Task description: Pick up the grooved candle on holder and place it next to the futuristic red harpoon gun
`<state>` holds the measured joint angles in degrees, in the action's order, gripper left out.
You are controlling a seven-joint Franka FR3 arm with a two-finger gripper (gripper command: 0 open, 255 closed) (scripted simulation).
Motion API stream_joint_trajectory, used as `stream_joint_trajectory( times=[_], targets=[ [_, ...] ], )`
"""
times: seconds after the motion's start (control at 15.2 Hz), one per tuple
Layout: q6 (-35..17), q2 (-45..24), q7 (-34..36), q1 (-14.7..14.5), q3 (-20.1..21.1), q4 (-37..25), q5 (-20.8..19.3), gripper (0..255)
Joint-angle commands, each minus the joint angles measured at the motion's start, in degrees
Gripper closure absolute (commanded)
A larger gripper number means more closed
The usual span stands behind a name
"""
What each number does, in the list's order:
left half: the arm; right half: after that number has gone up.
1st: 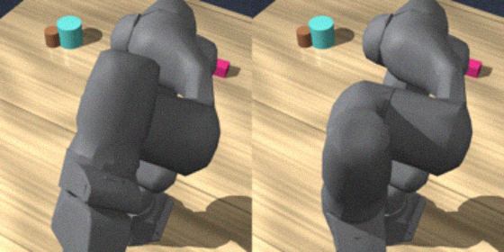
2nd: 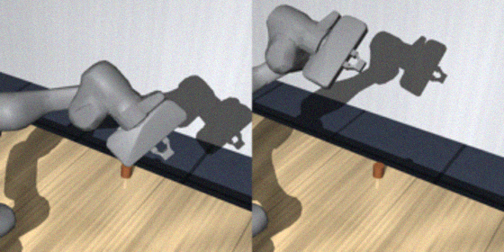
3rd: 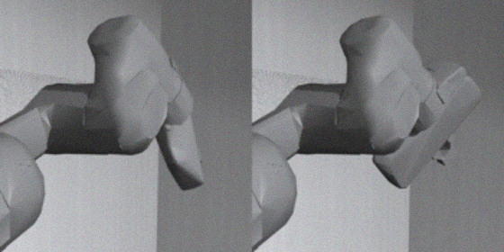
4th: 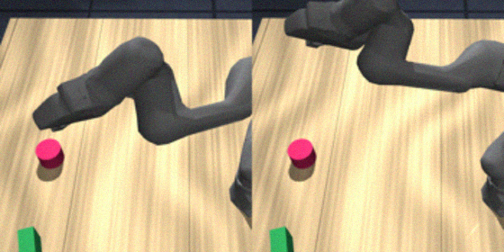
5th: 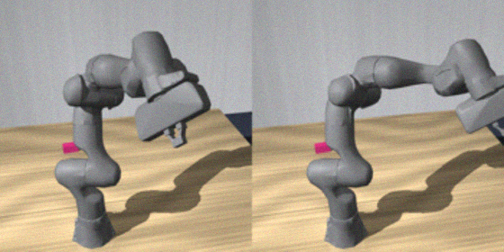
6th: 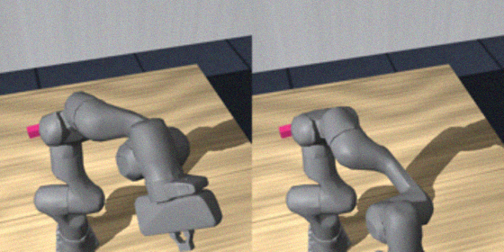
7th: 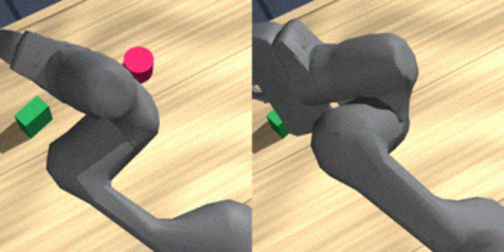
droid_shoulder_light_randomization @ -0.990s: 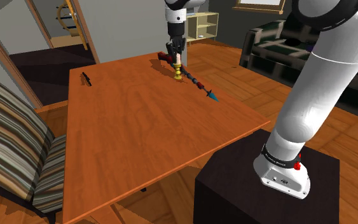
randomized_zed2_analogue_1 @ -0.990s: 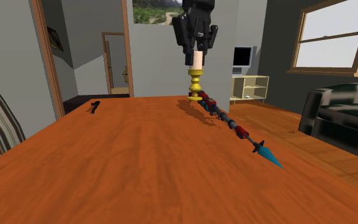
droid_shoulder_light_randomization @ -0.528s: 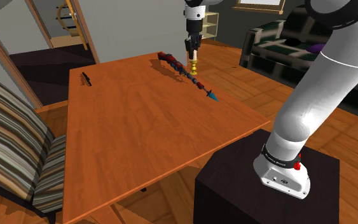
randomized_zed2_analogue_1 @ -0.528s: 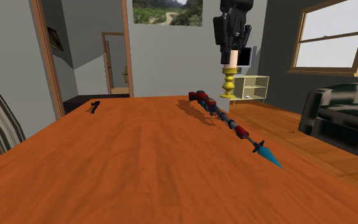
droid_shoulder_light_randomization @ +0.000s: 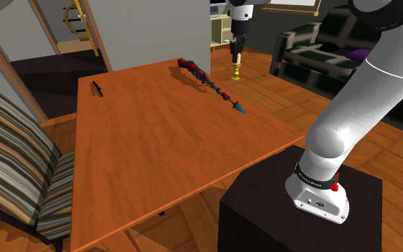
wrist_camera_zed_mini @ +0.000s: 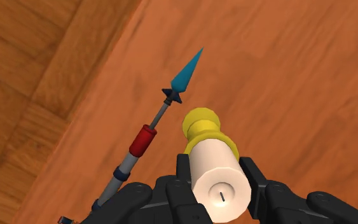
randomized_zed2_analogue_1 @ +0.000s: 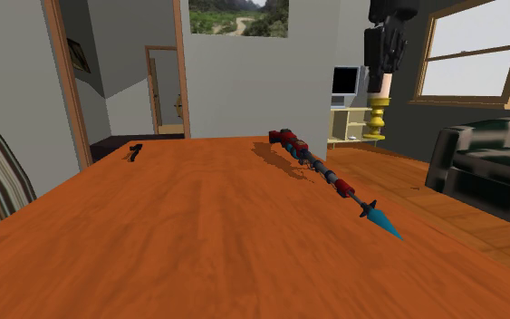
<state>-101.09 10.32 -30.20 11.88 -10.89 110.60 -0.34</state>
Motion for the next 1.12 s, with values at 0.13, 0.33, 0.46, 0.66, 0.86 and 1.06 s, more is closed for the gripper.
stream_joint_trajectory(
  times=[0.13,0.33,0.46,0.66,0.86,1.06],
  targets=[
    [0.4,0.2,-5.7,2.4,-3.4,-0.2,-0.6,255],
    [0.6,-0.4,-9.9,4.1,-5.9,-1.0,-0.9,255],
    [0.8,-1.1,-12.8,5.3,-7.6,-1.8,-0.9,255],
    [-0.6,-1.3,-13.9,5.7,-8.3,-0.6,-0.9,255],
    [-3.0,-1.4,-13.9,5.8,-8.3,1.7,-0.9,255],
    [-5.3,-1.5,-14.0,5.8,-8.4,3.9,-0.9,255]
  ],
)
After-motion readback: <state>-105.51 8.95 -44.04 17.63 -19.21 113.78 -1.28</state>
